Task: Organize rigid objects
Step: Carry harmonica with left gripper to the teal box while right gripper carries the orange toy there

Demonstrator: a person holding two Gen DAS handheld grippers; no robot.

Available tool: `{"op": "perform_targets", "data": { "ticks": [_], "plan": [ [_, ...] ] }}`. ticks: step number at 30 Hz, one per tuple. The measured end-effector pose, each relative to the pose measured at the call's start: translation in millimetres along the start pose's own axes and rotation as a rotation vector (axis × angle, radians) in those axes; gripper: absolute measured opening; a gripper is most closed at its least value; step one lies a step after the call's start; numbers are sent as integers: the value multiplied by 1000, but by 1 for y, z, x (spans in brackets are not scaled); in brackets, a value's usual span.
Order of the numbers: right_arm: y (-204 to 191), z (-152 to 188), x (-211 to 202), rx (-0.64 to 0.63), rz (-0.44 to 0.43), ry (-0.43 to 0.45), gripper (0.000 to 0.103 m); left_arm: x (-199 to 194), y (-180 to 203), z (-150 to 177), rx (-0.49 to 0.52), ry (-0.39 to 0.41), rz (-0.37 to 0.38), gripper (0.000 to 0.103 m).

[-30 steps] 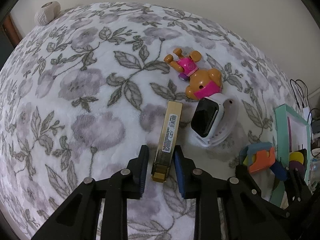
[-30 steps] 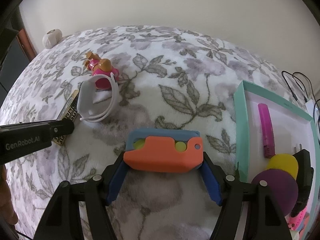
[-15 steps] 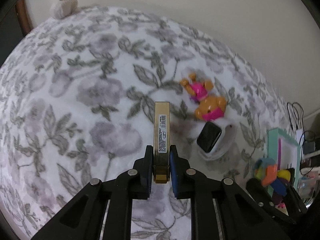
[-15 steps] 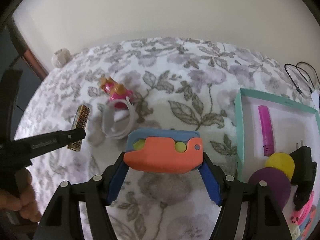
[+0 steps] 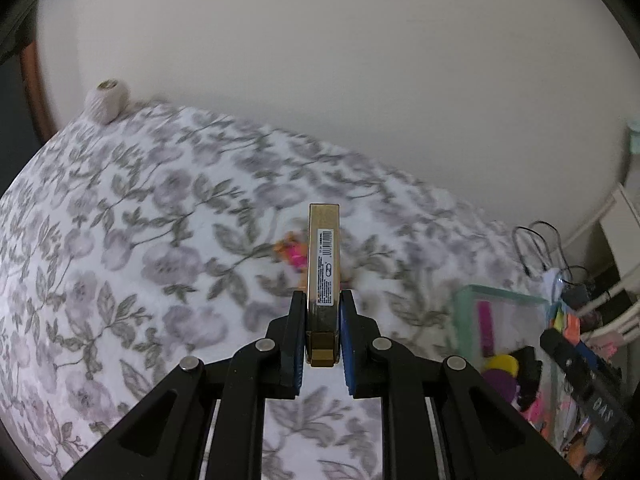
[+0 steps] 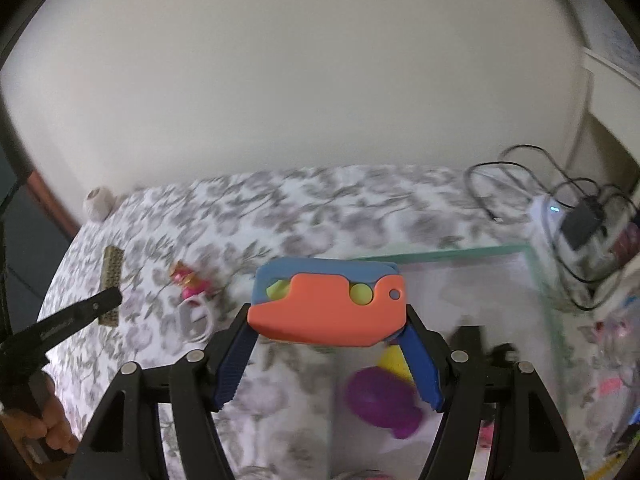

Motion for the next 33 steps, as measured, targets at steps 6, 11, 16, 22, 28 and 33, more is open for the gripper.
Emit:
{"op": "perform_targets", "data": {
  "ticks": [6, 11, 16, 22, 28, 33],
  "plan": [
    [60, -2, -2, 94, 82, 9, 72, 18, 36, 12, 70, -21, 30, 16],
    [99, 1, 0, 149, 136, 1, 72, 41, 76, 29, 153, -55, 71, 16],
    [122, 6, 12, 184, 154, -24, 72, 64, 119, 46, 265, -80, 99, 16],
    [131, 13, 29, 216, 141, -46, 72, 92, 154, 55, 338, -123, 129, 16],
    [130, 20, 48, 236, 132, -52, 72, 119, 166, 60, 398, -147, 102, 16],
    [132, 31, 68, 254, 137, -99, 72, 138, 168, 67, 395, -177, 87, 16]
  ]
}}
Point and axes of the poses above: each gripper's, at about its wrist camera, not at the fingertips, and x roughly the way its jaws point, y to its right, z to its underside, the point moved 2 cm from there along x, roughly the way its jaws point, and after that the axes turned 15 degrees about z, right-handed, at the moved point
